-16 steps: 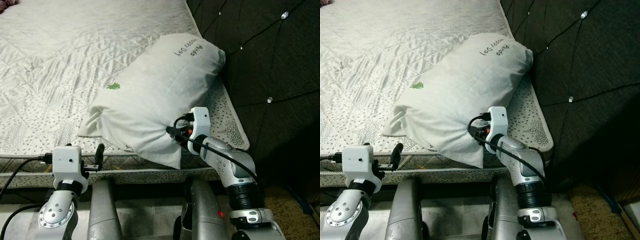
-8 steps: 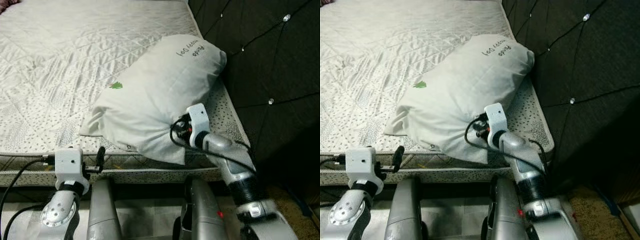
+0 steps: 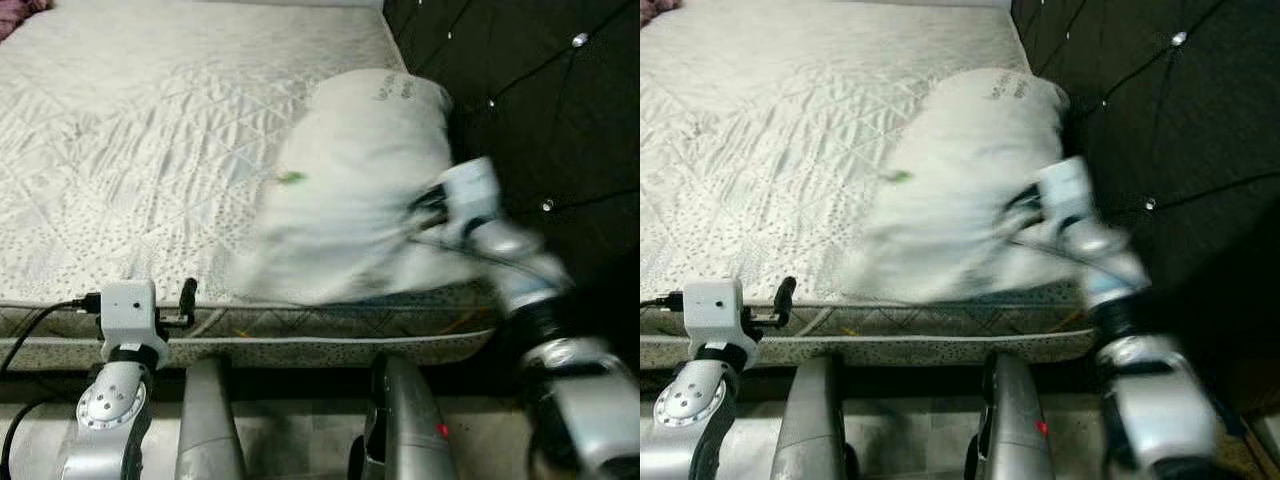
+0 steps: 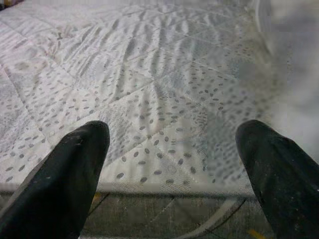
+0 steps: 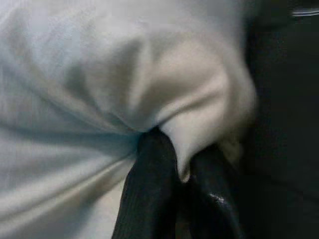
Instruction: Clean up the room
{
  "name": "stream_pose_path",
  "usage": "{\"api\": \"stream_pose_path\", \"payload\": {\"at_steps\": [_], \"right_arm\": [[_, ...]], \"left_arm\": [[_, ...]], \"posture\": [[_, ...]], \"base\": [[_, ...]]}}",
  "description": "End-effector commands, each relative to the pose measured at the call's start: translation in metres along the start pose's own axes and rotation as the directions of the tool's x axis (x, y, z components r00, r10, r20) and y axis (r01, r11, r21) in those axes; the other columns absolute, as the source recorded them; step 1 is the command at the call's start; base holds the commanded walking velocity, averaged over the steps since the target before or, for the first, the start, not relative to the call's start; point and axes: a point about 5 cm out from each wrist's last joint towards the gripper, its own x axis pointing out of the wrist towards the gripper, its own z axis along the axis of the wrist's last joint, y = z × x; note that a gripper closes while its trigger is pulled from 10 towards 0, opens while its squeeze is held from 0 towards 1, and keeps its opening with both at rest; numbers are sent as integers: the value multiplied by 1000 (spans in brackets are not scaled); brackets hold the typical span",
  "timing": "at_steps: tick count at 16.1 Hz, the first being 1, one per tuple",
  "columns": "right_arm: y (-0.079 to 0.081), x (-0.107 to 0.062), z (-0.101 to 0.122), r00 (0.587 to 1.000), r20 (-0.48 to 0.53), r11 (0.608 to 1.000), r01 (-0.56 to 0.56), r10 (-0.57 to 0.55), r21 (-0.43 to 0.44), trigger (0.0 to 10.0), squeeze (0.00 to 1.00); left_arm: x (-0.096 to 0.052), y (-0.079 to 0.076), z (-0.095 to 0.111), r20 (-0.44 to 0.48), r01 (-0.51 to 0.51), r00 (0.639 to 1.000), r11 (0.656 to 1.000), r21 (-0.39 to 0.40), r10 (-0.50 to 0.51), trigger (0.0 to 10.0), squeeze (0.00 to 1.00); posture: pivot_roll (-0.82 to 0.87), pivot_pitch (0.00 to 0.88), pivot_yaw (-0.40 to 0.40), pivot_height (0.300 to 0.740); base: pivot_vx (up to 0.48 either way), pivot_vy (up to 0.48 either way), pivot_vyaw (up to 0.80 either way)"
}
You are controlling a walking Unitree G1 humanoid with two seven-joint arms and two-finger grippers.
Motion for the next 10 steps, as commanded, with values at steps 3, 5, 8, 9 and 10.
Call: {"api": "stream_pose_path", "payload": {"at_steps": [3, 5, 8, 9, 10], "right_arm": [[-74, -16, 32, 937, 137, 946, 325, -321, -10, 0, 0], [-80, -22, 7, 938, 92, 942, 336, -334, -14, 0, 0], [-45, -24, -28, 971, 56, 972, 234, -232, -32, 0, 0], [-39, -24, -32, 975, 52, 976, 216, -215, -31, 0, 0], [-14, -28, -45, 988, 41, 988, 151, -150, -29, 0, 0]], "left_arm": [[1, -5, 0, 19, -9, 1000, 1000, -5, 9, 10000, 0], [1, 0, -1, 17, -33, 999, 999, -10, 33, 10000, 0], [2, -1, 1, 41, -34, 999, 999, -9, 35, 10000, 0], [2, -1, 1, 42, -33, 999, 999, -10, 33, 10000, 0], [3, -2, 2, 42, -32, 999, 999, -9, 33, 10000, 0]], "posture": [[74, 3, -59, 533], [69, 3, -64, 533], [59, 7, -63, 533], [59, 7, -63, 533], [57, 9, -64, 533]], "base": [[0, 0, 0], [0, 0, 0], [0, 0, 0], [0, 0, 0], [0, 0, 0]]}}
